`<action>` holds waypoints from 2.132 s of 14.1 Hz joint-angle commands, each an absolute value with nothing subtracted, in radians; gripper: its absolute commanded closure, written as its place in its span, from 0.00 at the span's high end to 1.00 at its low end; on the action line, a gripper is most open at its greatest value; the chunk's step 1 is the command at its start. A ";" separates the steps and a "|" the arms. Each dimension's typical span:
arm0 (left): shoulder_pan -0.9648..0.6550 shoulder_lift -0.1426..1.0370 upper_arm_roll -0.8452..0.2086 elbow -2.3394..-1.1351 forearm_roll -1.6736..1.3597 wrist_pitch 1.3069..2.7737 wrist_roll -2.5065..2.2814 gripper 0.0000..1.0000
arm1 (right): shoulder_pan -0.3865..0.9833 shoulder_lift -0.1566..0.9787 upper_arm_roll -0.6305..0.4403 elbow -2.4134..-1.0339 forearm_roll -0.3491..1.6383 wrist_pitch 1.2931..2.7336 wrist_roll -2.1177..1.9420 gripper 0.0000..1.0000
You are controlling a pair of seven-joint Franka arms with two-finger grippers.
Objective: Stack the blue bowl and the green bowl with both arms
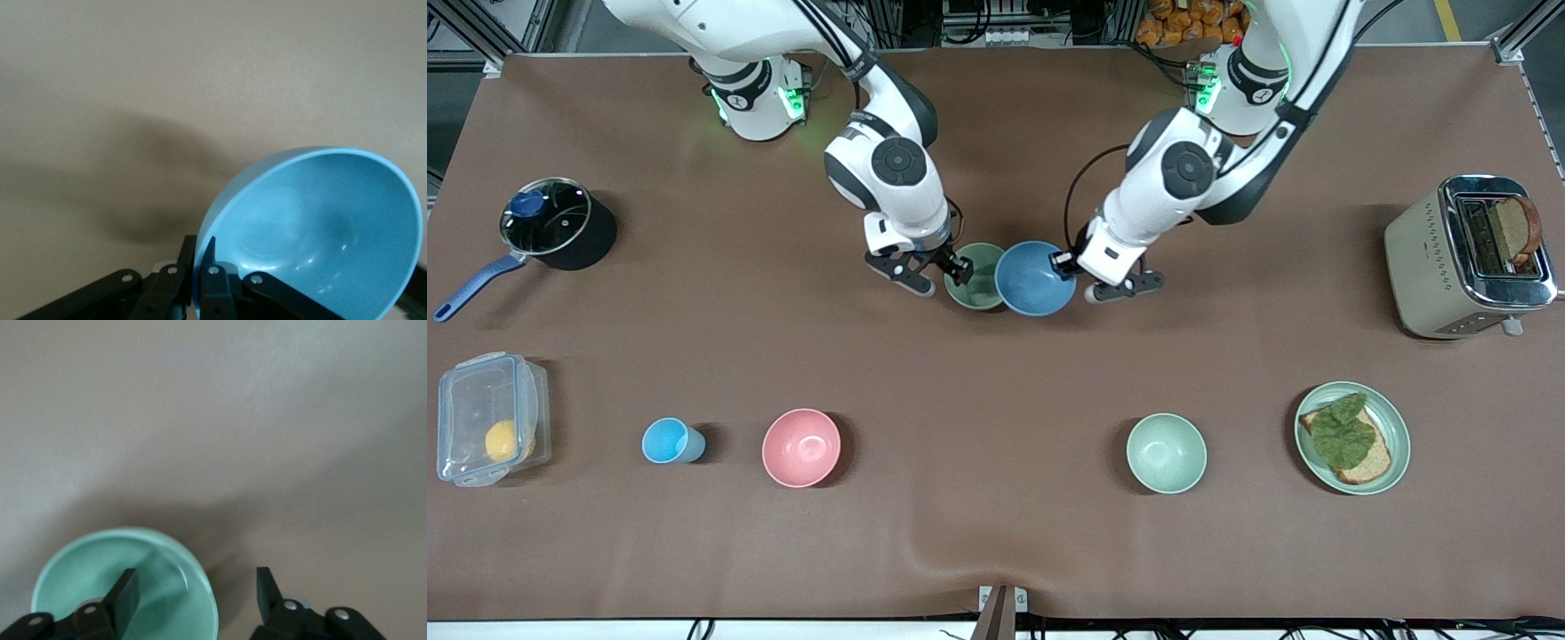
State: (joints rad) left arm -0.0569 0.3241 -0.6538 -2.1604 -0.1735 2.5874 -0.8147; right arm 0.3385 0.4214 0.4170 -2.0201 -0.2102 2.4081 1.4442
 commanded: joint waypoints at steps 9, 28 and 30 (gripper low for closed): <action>-0.181 0.426 -0.652 -2.143 -0.184 2.698 -0.873 0.00 | 0.155 0.468 0.422 -1.979 0.283 2.324 1.244 1.00; -0.365 0.575 -0.492 -1.982 -0.164 2.698 -0.913 0.00 | 0.143 0.603 0.408 -1.991 0.650 2.497 1.256 1.00; -0.362 0.574 -0.492 -1.983 -0.161 2.694 -0.914 0.00 | 0.147 0.603 0.408 -1.991 0.666 2.500 1.256 1.00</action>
State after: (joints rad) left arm -0.3502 0.5650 -0.5020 -2.0019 -0.1735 2.6893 -0.8868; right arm 0.1543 0.5917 0.3955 -1.9995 0.6302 2.4908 1.2609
